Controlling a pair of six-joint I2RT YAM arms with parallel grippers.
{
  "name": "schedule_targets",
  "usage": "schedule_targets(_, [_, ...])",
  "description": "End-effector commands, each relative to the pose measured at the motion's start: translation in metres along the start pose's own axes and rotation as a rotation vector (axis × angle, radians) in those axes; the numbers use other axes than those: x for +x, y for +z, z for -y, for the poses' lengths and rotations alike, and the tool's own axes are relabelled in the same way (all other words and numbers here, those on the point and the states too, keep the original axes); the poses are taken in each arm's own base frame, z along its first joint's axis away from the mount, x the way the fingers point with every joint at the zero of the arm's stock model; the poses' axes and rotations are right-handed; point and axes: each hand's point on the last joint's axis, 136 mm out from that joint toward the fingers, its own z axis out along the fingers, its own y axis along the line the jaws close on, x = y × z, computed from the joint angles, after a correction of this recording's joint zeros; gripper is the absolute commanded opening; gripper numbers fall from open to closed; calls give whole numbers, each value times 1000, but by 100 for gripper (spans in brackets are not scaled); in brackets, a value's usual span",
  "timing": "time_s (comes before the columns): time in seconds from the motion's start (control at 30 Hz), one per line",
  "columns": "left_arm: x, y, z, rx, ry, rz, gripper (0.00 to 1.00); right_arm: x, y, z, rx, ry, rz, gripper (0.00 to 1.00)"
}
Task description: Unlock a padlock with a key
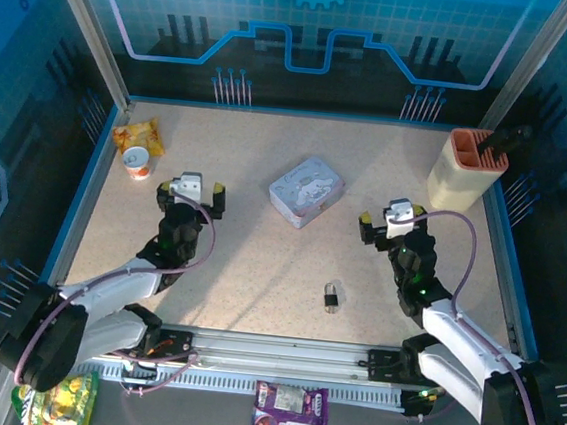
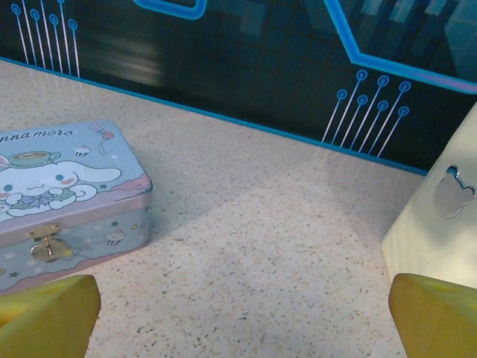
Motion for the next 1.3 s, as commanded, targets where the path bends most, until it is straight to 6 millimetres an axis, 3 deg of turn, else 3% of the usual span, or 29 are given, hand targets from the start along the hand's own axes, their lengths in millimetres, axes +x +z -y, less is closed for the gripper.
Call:
schedule_targets(0.0, [-10, 9, -1, -7, 48, 75, 99, -3, 1, 9, 48, -41, 58, 100])
schedule_targets(0.1, [5, 15, 1, 16, 60, 94, 99, 12, 7, 8, 59, -63, 34, 100])
schedule_targets(0.23, [10, 20, 6, 57, 130, 93, 99, 30, 18, -2, 22, -75, 16, 100])
schedule_targets(0.43, [48, 32, -12, 22, 75, 28, 99, 30, 25, -5, 26, -83, 82, 100])
schedule_targets(0.53, [51, 35, -15, 15, 63, 80, 99, 30, 28, -8, 10, -88, 92, 100])
schedule_targets(0.7, [67, 46, -27, 48, -19, 13, 99, 36, 36, 0, 28, -65, 97, 100])
schedule_targets(0.93, [73, 67, -37, -9, -48, -101, 99, 51, 45, 15, 76, -7, 88, 100])
schedule_targets(1.07, [74, 68, -38, -6, -60, -113, 99, 56, 53, 15, 50, 8, 59, 100])
schedule_targets(1.27, [73, 68, -39, -8, -60, -110, 99, 62, 65, 31, 81, 76, -13, 100])
